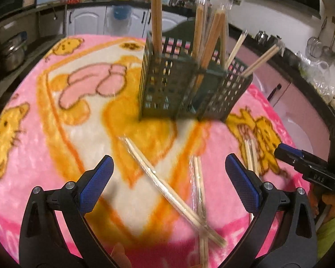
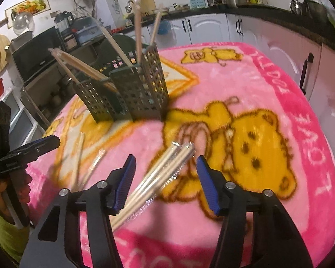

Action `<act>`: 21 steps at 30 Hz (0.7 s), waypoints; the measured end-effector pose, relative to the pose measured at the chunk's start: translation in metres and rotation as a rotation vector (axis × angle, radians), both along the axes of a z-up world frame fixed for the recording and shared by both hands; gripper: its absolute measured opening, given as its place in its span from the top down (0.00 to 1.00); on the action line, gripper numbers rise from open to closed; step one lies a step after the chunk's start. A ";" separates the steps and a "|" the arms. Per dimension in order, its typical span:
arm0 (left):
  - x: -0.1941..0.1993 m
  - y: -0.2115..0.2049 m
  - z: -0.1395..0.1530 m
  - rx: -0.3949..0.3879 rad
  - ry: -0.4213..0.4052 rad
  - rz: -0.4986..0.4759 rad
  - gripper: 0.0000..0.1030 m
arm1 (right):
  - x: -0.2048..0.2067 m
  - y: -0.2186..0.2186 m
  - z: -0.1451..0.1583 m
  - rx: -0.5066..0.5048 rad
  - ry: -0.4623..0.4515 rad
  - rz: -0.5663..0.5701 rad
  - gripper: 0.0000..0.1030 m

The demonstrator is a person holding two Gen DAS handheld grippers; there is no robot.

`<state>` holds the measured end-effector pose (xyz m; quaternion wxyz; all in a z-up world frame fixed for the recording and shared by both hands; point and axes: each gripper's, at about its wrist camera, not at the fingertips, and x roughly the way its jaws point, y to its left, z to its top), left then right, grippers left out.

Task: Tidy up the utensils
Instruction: 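Move both tools back toward the remaining chopsticks on the blanket, then close the left tool on a wrapped chopstick while the right tool grasps chopsticks too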

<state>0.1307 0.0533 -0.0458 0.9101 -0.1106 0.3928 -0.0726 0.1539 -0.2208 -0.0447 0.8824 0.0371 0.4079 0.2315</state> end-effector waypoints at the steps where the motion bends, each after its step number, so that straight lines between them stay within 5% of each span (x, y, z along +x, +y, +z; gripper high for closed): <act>1: 0.000 0.000 -0.002 -0.003 0.008 -0.001 0.11 | 0.001 0.000 -0.002 -0.003 0.005 0.001 0.53; 10: 0.014 0.008 -0.026 -0.063 0.094 0.010 0.29 | 0.021 -0.005 -0.012 0.004 0.044 -0.025 0.66; 21: 0.036 0.021 -0.035 -0.081 0.148 0.041 0.33 | 0.054 -0.006 -0.032 0.000 0.102 -0.050 0.70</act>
